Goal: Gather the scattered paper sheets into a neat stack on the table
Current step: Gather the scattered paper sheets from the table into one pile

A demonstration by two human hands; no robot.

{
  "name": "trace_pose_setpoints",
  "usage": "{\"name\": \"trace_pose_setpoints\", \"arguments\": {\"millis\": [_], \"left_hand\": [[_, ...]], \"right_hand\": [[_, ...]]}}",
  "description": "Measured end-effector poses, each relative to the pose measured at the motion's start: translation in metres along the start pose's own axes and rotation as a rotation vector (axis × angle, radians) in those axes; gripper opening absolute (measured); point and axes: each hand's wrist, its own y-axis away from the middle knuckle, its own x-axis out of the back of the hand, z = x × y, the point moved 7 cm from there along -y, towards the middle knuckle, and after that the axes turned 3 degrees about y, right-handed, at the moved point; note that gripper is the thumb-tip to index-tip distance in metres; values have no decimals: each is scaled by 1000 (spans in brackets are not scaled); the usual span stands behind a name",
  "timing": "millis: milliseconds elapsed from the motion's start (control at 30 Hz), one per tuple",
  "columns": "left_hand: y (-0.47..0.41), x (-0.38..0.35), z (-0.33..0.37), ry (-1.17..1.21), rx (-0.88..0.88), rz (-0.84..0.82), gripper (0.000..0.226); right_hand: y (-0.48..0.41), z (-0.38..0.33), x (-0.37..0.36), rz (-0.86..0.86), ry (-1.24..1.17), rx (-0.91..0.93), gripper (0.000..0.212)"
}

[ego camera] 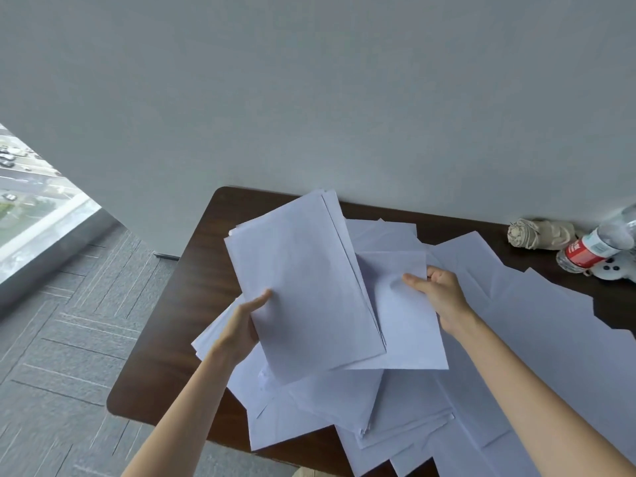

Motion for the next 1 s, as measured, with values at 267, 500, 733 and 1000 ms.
{"name": "trace_pose_setpoints", "arguments": {"millis": [267, 500, 733, 1000], "left_hand": [[3, -14, -12, 47, -28, 13, 37], [11, 21, -17, 146, -128, 230, 26], [15, 55, -5, 124, -127, 283, 32], [-9, 74, 1, -23, -46, 190, 27]], "right_hand": [[-5, -43, 13, 9, 111, 122, 12], [-8, -5, 31, 248, -6, 27, 7], [22, 90, 12, 558, -287, -249, 15], [70, 168, -52, 277, -205, -576, 20]]}}
